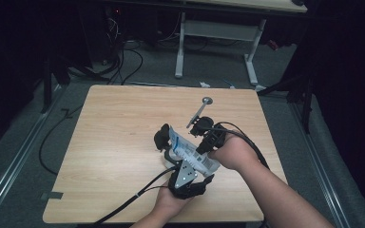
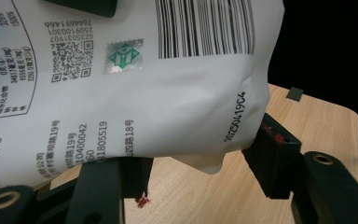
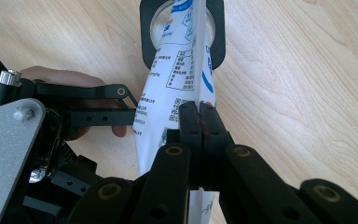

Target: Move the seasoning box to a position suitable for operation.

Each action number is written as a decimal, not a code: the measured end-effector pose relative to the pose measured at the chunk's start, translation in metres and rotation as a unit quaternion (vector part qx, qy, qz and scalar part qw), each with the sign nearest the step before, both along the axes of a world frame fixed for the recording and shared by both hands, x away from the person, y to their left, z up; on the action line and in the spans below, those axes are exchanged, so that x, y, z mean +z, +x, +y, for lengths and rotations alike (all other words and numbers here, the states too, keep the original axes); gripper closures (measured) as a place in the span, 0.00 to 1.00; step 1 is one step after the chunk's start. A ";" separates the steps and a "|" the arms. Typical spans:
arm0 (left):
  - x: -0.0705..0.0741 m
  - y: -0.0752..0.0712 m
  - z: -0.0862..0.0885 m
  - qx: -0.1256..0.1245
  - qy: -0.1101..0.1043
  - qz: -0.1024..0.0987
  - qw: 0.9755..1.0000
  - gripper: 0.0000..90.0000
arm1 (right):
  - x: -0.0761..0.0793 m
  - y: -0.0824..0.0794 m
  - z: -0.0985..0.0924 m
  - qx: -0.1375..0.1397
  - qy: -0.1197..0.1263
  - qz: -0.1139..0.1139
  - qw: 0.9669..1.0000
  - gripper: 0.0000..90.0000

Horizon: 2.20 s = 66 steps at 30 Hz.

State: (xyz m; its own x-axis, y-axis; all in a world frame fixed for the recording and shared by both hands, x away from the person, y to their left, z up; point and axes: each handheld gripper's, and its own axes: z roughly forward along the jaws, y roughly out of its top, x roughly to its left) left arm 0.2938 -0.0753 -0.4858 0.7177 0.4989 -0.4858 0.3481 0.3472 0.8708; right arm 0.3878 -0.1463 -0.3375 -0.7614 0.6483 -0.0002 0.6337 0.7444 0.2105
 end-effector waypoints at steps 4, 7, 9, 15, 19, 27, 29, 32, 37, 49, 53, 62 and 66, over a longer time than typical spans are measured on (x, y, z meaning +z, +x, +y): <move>0.001 0.001 0.000 0.002 -0.005 0.001 1.000 0.52 | 0.001 0.001 0.001 0.001 -0.002 -0.001 1.000 1.00; 0.001 0.001 -0.001 0.002 -0.005 0.002 1.000 0.52 | 0.001 0.001 0.001 0.003 -0.002 -0.001 1.000 1.00; 0.001 0.001 -0.001 0.003 -0.007 0.003 1.000 0.52 | 0.001 0.001 0.001 0.002 -0.003 -0.002 1.000 1.00; 0.000 0.001 0.000 0.003 -0.006 0.003 1.000 0.52 | 0.000 0.001 0.003 0.002 -0.005 -0.001 1.000 1.00; 0.000 0.001 0.000 0.004 -0.006 0.002 1.000 0.52 | 0.000 0.002 0.004 0.004 -0.007 -0.003 1.000 1.00; 0.001 0.001 0.000 0.002 -0.007 0.001 1.000 0.52 | 0.000 0.001 0.003 0.000 -0.002 -0.002 1.000 1.00; 0.001 0.001 0.000 0.002 -0.007 0.001 1.000 0.52 | 0.000 0.001 0.003 0.000 -0.002 -0.003 1.000 1.00; 0.001 0.001 -0.001 0.003 -0.006 0.001 1.000 0.52 | 0.000 0.001 0.003 0.000 -0.004 -0.003 1.000 1.00; 0.002 0.002 -0.001 0.003 -0.008 0.000 1.000 0.52 | 0.001 0.001 0.002 0.000 -0.003 -0.004 1.000 1.00; 0.003 0.002 -0.003 0.005 -0.012 0.001 1.000 0.52 | 0.003 0.002 0.002 -0.001 -0.006 -0.009 1.000 1.00; 0.004 0.002 -0.003 0.006 -0.014 0.001 1.000 0.52 | 0.003 0.002 0.002 0.000 -0.007 -0.010 1.000 1.00; 0.004 0.003 -0.002 0.007 -0.015 0.001 1.000 0.52 | 0.003 0.003 0.004 0.001 -0.009 -0.010 1.000 1.00; 0.004 0.002 -0.002 0.007 -0.014 0.001 1.000 0.52 | 0.002 0.004 0.004 0.002 -0.010 -0.010 1.000 1.00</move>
